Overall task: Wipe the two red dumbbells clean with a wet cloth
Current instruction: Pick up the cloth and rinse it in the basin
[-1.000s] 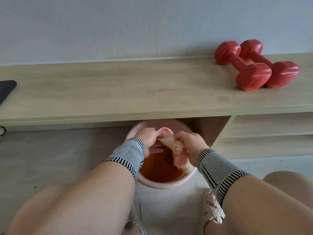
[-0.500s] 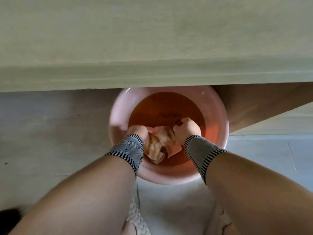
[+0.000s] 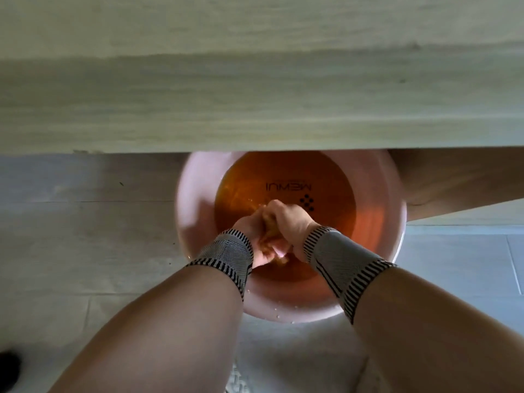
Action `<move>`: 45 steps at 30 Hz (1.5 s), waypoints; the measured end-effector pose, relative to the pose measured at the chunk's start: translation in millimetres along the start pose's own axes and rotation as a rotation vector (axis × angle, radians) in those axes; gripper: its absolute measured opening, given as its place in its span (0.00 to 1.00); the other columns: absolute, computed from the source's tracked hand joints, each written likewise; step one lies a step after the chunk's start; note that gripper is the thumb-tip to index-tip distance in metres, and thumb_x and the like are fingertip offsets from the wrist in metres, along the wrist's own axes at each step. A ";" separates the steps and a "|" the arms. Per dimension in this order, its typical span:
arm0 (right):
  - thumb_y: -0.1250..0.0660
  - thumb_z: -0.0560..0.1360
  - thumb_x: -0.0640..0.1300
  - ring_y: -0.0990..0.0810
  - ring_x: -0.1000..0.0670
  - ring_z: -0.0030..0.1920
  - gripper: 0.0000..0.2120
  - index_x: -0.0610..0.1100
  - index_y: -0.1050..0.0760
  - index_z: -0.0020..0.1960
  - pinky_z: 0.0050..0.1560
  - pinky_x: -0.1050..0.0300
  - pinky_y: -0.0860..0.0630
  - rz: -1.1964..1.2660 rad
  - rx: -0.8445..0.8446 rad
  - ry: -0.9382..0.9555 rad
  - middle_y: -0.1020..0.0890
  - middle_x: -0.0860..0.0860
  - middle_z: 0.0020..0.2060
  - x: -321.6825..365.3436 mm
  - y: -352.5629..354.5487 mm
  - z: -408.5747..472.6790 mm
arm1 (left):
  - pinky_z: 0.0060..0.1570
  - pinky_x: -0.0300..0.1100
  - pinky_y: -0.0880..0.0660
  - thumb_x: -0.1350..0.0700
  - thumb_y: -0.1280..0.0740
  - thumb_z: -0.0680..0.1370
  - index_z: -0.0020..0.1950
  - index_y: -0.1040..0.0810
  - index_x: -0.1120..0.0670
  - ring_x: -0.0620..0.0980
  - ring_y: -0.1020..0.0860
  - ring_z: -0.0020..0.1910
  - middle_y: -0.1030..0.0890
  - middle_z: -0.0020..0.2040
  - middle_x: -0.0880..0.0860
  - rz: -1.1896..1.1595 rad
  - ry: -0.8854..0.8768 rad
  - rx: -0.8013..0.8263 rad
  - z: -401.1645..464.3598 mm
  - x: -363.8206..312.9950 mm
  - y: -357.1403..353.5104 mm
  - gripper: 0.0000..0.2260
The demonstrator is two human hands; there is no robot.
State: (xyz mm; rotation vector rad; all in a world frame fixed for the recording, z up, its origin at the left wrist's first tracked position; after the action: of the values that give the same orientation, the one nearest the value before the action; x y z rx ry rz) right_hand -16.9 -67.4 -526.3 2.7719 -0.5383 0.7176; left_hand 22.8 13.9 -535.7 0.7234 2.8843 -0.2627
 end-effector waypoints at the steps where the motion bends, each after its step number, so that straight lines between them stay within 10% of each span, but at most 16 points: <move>1: 0.42 0.77 0.53 0.19 0.43 0.39 0.18 0.41 0.21 0.43 0.42 0.50 0.22 -0.185 -0.067 0.037 0.17 0.43 0.39 1.4 4.5 0.4 | 0.60 0.40 0.27 0.49 0.40 0.82 0.67 0.25 0.55 0.65 0.21 0.58 0.17 0.53 0.66 0.089 -0.051 -0.063 1.4 -4.3 0.2 0.17; 4: 0.45 0.77 0.60 0.21 0.41 0.53 0.25 0.41 0.26 0.60 0.51 0.51 0.27 -0.588 -0.376 0.048 0.20 0.40 0.56 -11.5 36.7 8.6 | 0.54 0.51 0.21 0.46 0.29 0.74 0.58 0.20 0.59 0.59 0.17 0.40 0.15 0.42 0.60 0.121 -0.225 -0.258 8.9 -17.3 11.7 0.20; 9: 0.34 0.70 0.61 0.40 0.40 0.68 0.32 0.51 0.36 0.70 0.63 0.42 0.36 -1.116 -0.273 0.289 0.37 0.47 0.70 -28.3 12.5 7.2 | 0.67 0.43 0.31 0.59 0.34 0.79 0.59 0.20 0.57 0.52 0.24 0.61 0.22 0.64 0.54 0.459 -0.350 -0.344 8.4 -25.3 18.2 0.10; 13: 0.37 0.76 0.47 0.28 0.41 0.64 0.18 0.42 0.25 0.64 0.57 0.49 0.27 -0.911 -0.313 0.009 0.24 0.45 0.62 -15.3 30.4 22.0 | 0.65 0.41 0.34 0.58 0.37 0.81 0.70 0.27 0.58 0.55 0.27 0.68 0.25 0.69 0.55 0.438 -0.273 -0.416 9.6 -25.6 27.2 0.17; 17: 0.42 0.80 0.42 0.21 0.42 0.59 0.14 0.39 0.23 0.60 0.58 0.52 0.25 -0.597 -0.142 0.155 0.19 0.42 0.59 2.5 15.2 15.0 | 0.61 0.65 0.31 0.45 0.31 0.76 0.64 0.26 0.54 0.63 0.27 0.64 0.23 0.60 0.57 0.044 -0.033 -0.075 8.5 -8.8 5.0 0.21; 20: 0.41 0.79 0.49 0.20 0.40 0.53 0.16 0.40 0.20 0.47 0.59 0.47 0.24 -0.153 -0.094 0.165 0.17 0.41 0.48 5.1 3.1 1.7 | 0.49 0.53 0.25 0.44 0.34 0.78 0.61 0.24 0.56 0.56 0.21 0.45 0.19 0.56 0.60 -0.123 -0.059 -0.006 14.0 -8.7 0.0 0.19; 23: 0.44 0.79 0.59 0.19 0.41 0.52 0.25 0.40 0.19 0.50 0.51 0.54 0.26 -0.252 -0.239 0.120 0.17 0.42 0.48 0.7 16.3 7.4 | 0.29 0.41 0.27 0.47 0.33 0.78 0.52 0.20 0.56 0.50 0.24 0.28 0.18 0.38 0.55 -0.067 -0.146 -0.135 21.7 -10.2 6.2 0.13; 29: 0.43 0.80 0.43 0.22 0.42 0.60 0.16 0.43 0.30 0.67 0.54 0.53 0.24 -0.641 -0.248 -0.080 0.22 0.43 0.62 -36.7 23.1 17.8 | 0.66 0.48 0.29 0.58 0.37 0.82 0.71 0.30 0.61 0.58 0.27 0.68 0.26 0.70 0.59 0.268 -0.174 -0.463 19.3 -23.8 13.8 0.18; 33: 0.47 0.83 0.38 0.31 0.41 0.69 0.18 0.36 0.36 0.72 0.66 0.53 0.33 -0.583 -0.132 0.056 0.30 0.39 0.70 -10.1 17.3 3.8 | 0.51 0.68 0.26 0.45 0.28 0.73 0.69 0.28 0.52 0.64 0.29 0.68 0.27 0.70 0.57 0.097 0.015 -0.122 24.3 -6.9 3.2 0.27; 38: 0.44 0.83 0.46 0.25 0.37 0.61 0.18 0.35 0.29 0.65 0.62 0.45 0.29 -0.240 -0.083 0.105 0.24 0.35 0.61 -6.2 11.1 5.1 | 0.40 0.48 0.22 0.50 0.31 0.75 0.56 0.19 0.57 0.57 0.17 0.46 0.15 0.48 0.58 -0.035 -0.031 -0.109 28.1 -8.2 2.0 0.14; 45: 0.37 0.77 0.45 0.21 0.43 0.56 0.18 0.46 0.29 0.66 0.51 0.54 0.24 -0.483 -0.218 -0.100 0.21 0.44 0.60 -39.3 26.0 8.0 | 0.68 0.56 0.31 0.51 0.31 0.78 0.70 0.27 0.58 0.61 0.28 0.68 0.27 0.70 0.59 0.347 -0.099 -0.351 28.8 -13.7 11.1 0.22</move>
State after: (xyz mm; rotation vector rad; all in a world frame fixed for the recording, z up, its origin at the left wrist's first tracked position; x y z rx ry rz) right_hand -55.9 -81.9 -549.7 2.5847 0.0454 0.3843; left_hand 43.2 11.4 -562.4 1.0784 2.5509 0.2363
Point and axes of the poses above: each hand's wrist, its own z-axis towards the middle knuckle, its own y-axis out of the back of the hand, x = y × z, the point moved 4 cm from there along z, towards the middle knuckle
